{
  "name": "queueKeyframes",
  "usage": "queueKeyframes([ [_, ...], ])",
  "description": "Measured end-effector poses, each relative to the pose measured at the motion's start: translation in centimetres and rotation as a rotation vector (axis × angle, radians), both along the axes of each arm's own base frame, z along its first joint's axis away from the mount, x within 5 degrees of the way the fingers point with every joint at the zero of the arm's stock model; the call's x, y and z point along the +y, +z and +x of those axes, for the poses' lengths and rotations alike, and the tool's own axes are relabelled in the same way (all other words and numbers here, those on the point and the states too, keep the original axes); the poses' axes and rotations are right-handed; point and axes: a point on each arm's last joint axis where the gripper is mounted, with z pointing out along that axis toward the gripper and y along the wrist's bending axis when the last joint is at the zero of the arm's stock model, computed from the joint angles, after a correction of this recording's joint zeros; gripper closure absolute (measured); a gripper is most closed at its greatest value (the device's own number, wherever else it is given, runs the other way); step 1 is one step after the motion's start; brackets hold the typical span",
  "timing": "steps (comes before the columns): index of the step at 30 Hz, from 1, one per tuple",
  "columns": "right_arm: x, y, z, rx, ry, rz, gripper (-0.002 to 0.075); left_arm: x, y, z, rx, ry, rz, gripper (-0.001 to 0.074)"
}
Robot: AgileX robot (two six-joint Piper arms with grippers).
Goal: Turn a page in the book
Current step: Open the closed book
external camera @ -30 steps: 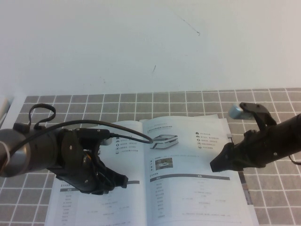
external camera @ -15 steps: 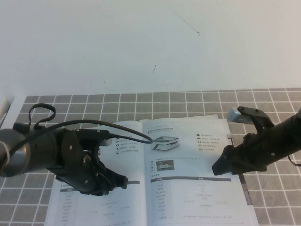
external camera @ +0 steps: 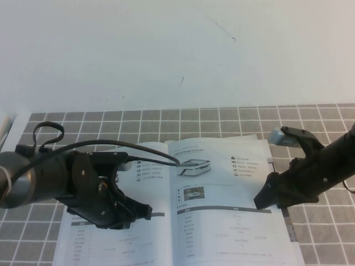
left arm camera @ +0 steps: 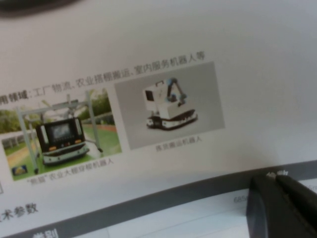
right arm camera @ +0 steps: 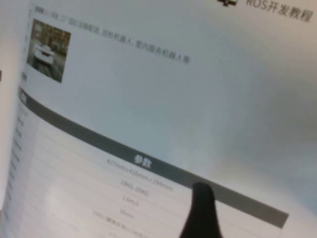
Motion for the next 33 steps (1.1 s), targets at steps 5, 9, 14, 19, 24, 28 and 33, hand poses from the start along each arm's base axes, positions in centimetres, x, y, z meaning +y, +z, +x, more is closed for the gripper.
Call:
queueKeyframes([
  [5,0.1,0.1,-0.1,0.018,0.008,0.015,0.0218,0.0,0.0,0.0,0.003,0.007,-0.006,0.0739],
  [9,0.3,0.4,-0.2,0.044,0.033,0.034,0.0218,-0.1,0.0,0.0,0.004,0.013,-0.013,0.0739],
  [14,0.8,0.9,-0.2,0.058,0.044,0.109,0.0218,-0.1,0.0,0.1,0.0,0.02,-0.019,0.0739],
  [19,1.4,1.4,0.1,0.038,0.022,0.187,0.0218,-0.1,0.1,0.1,0.001,0.024,-0.023,0.0739],
  [24,1.6,2.2,0.5,0.014,0.056,0.204,0.0218,-0.3,0.1,0.0,0.01,0.052,-0.05,0.0739],
  [28,1.5,3.5,1.0,0.018,0.152,0.17,0.0218,-0.6,0.2,0.0,0.03,0.098,-0.102,0.0739],
  [33,0.8,4.4,1.3,0.065,0.211,0.045,0.0218,-1.0,0.2,-0.1,0.03,0.085,-0.112,0.0739],
])
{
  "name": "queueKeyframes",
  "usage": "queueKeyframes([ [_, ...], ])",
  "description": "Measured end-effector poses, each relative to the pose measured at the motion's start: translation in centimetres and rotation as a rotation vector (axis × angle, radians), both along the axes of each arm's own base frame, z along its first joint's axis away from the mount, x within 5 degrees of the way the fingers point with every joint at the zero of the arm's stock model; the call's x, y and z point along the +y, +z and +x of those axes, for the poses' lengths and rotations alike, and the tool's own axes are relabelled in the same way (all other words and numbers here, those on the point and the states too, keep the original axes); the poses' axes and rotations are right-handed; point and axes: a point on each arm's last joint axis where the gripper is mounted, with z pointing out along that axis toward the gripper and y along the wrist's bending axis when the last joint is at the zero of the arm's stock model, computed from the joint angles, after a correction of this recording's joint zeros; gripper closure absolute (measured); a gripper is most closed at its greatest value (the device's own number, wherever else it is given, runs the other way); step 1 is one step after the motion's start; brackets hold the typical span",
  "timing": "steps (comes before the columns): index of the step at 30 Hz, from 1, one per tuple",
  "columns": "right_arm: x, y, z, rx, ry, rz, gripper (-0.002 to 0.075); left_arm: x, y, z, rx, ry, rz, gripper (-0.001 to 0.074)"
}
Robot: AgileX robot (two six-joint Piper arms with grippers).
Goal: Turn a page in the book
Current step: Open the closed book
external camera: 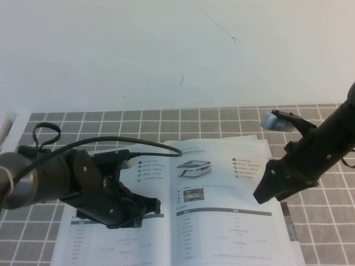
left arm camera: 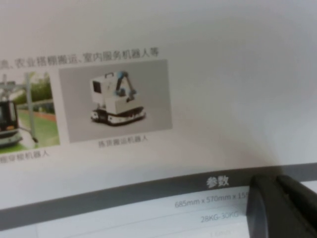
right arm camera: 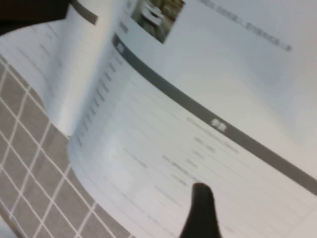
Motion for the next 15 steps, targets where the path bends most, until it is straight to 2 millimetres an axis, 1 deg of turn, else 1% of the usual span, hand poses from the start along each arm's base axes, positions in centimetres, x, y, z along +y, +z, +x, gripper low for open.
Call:
queueKeyframes([
  [3,-0.5,-0.4,-0.1,0.028,-0.027,-0.066,0.0218,0.0,0.0,0.0,0.0,-0.001,-0.001,0.0739],
  [7,-0.7,-2.1,-0.2,0.082,-0.065,-0.11,0.022,0.0,0.0,0.0,0.0,-0.01,-0.001,0.0739],
  [10,-0.8,-2.9,-0.1,0.101,-0.074,-0.121,0.024,-0.1,0.0,0.0,-0.009,-0.032,0.004,0.0739],
  [12,-0.8,-2.9,-0.1,0.101,-0.077,-0.121,0.0258,-0.2,0.3,0.2,-0.021,-0.051,0.005,0.0739],
  [15,-0.8,-2.9,-0.1,0.099,-0.078,-0.122,0.0268,-0.5,1.2,0.9,-0.06,-0.086,0.001,0.0739],
])
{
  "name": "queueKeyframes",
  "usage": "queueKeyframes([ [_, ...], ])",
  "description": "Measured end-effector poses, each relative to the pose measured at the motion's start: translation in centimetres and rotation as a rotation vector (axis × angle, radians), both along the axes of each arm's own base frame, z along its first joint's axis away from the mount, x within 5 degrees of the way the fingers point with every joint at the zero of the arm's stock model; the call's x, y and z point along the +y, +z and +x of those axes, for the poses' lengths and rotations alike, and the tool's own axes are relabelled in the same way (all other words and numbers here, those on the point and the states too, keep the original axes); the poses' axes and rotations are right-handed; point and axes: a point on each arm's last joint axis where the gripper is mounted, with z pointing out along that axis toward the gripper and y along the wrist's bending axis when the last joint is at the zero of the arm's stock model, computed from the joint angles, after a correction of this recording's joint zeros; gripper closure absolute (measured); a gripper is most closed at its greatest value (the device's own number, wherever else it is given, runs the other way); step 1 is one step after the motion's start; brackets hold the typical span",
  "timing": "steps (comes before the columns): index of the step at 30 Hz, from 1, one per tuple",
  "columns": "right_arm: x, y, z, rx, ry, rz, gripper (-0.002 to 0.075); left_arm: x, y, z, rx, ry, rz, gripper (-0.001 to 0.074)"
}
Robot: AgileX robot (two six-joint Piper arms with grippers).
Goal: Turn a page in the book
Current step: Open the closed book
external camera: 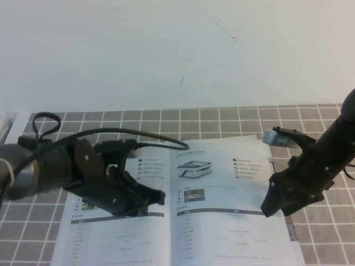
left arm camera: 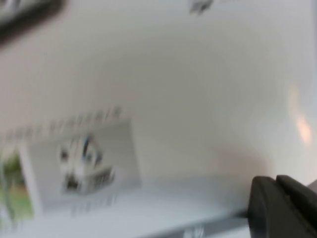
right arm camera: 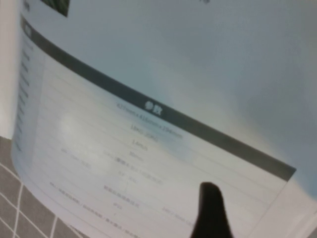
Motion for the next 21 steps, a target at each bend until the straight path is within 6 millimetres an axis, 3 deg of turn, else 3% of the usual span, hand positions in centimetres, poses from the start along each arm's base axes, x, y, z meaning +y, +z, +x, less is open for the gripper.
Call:
queueKeyframes([
  [7,0.0,0.0,0.1,-0.013,-0.006,-0.001,0.0275,-0.7,2.1,1.8,-0.09,-0.055,-0.005,0.0739],
  [16,0.0,0.0,0.1,-0.009,0.0,0.005,0.0276,-0.8,-1.1,2.1,0.007,-0.109,0.065,0.0739],
  [21,0.4,0.2,0.2,-0.008,-0.03,0.04,0.0276,-0.9,-1.7,2.2,0.025,-0.11,0.069,0.0739],
])
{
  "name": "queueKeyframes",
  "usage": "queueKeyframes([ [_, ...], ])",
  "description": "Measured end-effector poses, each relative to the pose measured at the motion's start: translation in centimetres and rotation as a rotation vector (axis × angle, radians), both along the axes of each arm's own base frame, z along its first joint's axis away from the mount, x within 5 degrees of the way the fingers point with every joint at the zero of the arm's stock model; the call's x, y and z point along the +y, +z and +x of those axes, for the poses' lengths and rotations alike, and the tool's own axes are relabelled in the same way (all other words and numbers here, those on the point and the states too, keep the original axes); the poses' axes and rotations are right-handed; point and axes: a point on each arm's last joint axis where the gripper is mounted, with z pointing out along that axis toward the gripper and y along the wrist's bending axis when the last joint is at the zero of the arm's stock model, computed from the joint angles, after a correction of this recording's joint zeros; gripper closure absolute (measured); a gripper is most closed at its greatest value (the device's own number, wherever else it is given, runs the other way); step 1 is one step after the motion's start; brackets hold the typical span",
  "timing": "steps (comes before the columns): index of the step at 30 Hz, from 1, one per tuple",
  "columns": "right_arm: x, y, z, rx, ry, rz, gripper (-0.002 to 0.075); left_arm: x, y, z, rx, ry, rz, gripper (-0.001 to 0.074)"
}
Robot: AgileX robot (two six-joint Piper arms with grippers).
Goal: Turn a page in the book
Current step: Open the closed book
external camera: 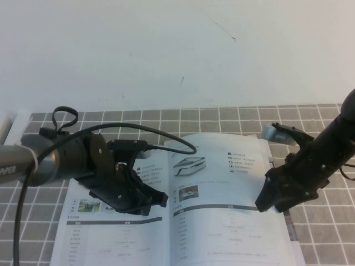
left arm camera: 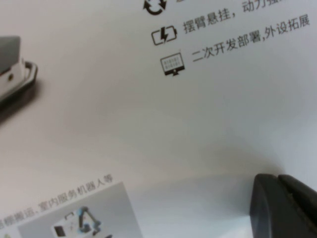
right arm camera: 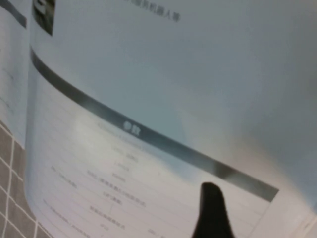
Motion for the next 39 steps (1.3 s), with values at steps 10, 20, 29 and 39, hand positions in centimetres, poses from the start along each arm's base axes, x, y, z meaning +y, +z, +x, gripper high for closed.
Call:
queueKeyframes([
  [10,0.1,0.0,0.3,-0.026,-0.023,0.004,0.0277,-0.3,-0.1,-0.1,0.004,-0.003,-0.003,0.0739],
  [20,0.7,0.3,0.4,-0.031,-0.037,0.084,0.0277,-0.6,-0.1,-0.2,0.003,-0.014,-0.002,0.0739],
  [29,0.7,1.5,0.8,-0.02,0.001,0.08,0.0277,-0.6,-0.1,-0.2,0.003,-0.014,-0.002,0.0739],
  [39,0.8,3.5,1.4,-0.017,0.005,0.071,0.0277,-0.6,0.0,-0.2,0.003,-0.015,-0.003,0.0739],
])
